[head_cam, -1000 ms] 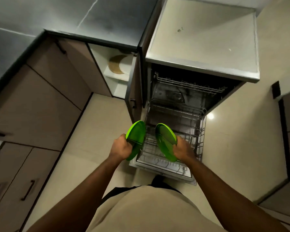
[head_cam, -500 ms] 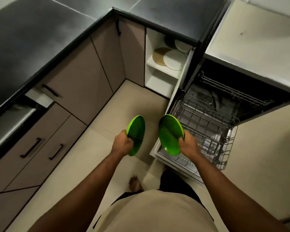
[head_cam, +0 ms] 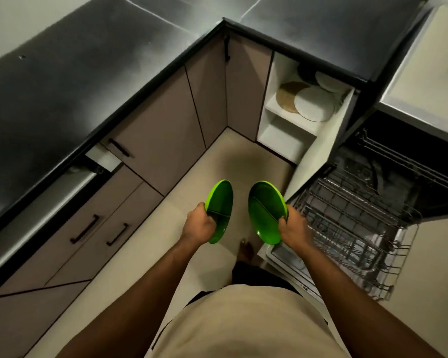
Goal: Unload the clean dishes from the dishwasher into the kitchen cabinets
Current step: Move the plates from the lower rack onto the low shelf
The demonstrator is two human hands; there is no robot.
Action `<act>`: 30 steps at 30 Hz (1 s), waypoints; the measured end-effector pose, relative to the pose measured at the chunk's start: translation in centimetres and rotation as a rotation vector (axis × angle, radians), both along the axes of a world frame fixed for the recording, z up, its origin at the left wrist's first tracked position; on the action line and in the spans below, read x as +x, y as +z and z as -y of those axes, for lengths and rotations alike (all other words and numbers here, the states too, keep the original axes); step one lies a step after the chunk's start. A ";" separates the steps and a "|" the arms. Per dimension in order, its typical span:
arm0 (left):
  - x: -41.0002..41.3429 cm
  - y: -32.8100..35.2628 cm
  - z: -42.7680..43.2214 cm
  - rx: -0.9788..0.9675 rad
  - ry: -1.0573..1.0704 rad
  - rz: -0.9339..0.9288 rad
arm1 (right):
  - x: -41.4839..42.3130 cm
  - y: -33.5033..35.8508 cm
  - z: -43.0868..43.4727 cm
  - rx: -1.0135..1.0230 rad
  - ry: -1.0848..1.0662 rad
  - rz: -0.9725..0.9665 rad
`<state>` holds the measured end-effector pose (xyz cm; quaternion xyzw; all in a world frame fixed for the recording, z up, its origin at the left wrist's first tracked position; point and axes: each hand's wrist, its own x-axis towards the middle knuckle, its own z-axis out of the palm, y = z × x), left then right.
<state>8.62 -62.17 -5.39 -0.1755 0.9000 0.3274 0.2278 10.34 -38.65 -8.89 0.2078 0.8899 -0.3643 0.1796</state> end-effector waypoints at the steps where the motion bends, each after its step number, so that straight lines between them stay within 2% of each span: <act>1: -0.8 0.1 0.2 -0.017 -0.005 0.001 | -0.9 -0.1 0.3 -0.002 0.000 0.004; 9: -6.7 0.1 1.3 -0.058 -0.040 -0.016 | -6.8 -0.3 2.5 0.000 0.051 0.038; 17: -14.2 -1.7 3.2 -0.033 -0.127 0.018 | -11.6 -1.2 5.6 0.038 -0.040 0.115; 24: -22.1 -3.0 6.0 0.028 -0.312 0.073 | -16.4 -2.5 9.4 0.063 -0.239 0.164; 30: -27.5 -4.3 6.2 -0.005 -0.442 0.100 | -20.3 -3.3 9.8 0.052 -0.400 0.109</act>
